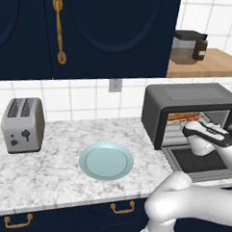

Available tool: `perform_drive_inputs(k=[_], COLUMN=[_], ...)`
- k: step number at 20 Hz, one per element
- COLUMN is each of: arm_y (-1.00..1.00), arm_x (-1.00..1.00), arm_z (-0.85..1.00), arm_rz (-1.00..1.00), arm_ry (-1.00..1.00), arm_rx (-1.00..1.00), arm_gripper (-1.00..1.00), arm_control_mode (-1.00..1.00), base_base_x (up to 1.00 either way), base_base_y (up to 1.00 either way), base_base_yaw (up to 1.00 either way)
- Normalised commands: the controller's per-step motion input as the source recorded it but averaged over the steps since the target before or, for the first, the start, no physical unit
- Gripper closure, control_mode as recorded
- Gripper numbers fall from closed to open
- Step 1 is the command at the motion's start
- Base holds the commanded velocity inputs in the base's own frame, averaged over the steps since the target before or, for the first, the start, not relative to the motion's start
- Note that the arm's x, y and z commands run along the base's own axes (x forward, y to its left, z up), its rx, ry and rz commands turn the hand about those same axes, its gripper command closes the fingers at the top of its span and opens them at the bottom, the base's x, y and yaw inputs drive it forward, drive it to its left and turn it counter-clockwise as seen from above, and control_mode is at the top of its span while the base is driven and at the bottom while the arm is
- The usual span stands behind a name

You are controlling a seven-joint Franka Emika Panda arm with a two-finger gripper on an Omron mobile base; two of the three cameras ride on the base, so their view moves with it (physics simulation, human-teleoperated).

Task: Pick up the kebab skewer and baguette bread, and place them inside the toaster oven. Close the toaster oven door and start by setting the timer.

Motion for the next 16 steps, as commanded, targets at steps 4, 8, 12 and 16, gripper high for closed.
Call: perform_drive_inputs(k=[4, 8, 12, 16], arm_y=[-0.07, -0.11, -0.21, -0.31], arm_x=[-0.39, -0.42, -0.39, -0.51], arm_z=[0.00, 0.00, 0.08, 0.12], arm_rz=[0.00, 0.00, 0.00, 0.01], arm_ry=[0.00, 0.01, 0.05, 0.13], arm_rx=[0.00, 0.00, 0.00, -0.02], arm_gripper=[-1.00, -1.00, -1.00, -1.00], arm_control_mode=[-1.00, -1.00, -1.00, -1.00], base_base_x=[0.00, 0.00, 0.00, 0.00], base_base_y=[0.00, 0.00, 0.00, 0.00], base_base_yaw=[0.00, 0.00, 0.00, 0.00])
